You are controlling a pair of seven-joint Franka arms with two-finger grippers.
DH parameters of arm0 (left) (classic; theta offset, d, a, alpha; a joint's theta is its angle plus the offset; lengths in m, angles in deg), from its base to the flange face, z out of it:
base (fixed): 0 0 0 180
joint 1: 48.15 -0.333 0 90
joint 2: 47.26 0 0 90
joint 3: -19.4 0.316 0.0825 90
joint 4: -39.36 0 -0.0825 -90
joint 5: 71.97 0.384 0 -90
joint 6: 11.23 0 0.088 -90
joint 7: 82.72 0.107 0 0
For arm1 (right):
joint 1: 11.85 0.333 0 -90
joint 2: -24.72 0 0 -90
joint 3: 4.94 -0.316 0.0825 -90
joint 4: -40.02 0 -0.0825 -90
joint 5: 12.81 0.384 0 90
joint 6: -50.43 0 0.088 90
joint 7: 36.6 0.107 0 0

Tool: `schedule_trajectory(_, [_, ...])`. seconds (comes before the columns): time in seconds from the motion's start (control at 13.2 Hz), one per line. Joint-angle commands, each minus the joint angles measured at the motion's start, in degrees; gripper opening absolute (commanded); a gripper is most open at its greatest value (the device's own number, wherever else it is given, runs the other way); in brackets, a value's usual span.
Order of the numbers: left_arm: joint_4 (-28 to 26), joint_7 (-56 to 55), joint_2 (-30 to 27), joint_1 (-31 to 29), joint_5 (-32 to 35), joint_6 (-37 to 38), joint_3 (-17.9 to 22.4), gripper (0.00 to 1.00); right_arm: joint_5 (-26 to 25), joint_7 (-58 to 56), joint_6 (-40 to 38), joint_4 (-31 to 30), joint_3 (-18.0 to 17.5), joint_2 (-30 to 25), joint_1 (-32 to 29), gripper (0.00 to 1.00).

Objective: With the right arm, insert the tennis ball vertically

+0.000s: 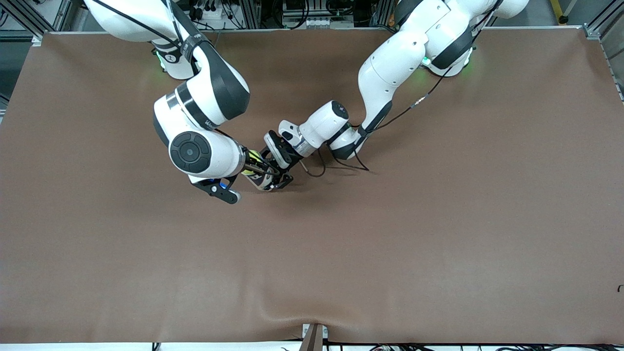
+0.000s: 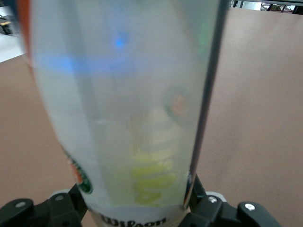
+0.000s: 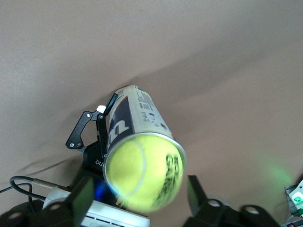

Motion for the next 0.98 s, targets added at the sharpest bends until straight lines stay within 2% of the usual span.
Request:
schedule_trajectory(0.0, [0.41,0.04,0.03,-0.12,0.57,-0.52,-0.20,0.82,0.85,1.11,-0.43,0.49,0.52,-0.55,-0.08,1.00])
schedule_trajectory(0.3, [0.41,-0.05,0.03,-0.12,0.57,-0.44,-0.20,0.83,0.76,0.32,-2.01,2.07,0.79,-2.22,-2.54,1.00])
schedule_trajectory(0.6, [0.32,0.04,0.03,-0.12,0.57,-0.44,-0.20,0.83,0.50,-0.47,-1.93,8.91,0.96,-2.31,-6.84,1.00])
schedule_trajectory(0.75, [0.23,-0.05,0.12,-0.12,0.57,-0.44,-0.20,0.84,0.50,-5.45,-1.84,11.47,0.70,-2.31,-10.18,1.00])
schedule_trajectory(0.91, [0.14,0.04,0.12,-0.12,0.57,-0.44,-0.20,0.85,0.07,-13.44,-2.10,11.48,1.05,-2.66,-12.12,1.00])
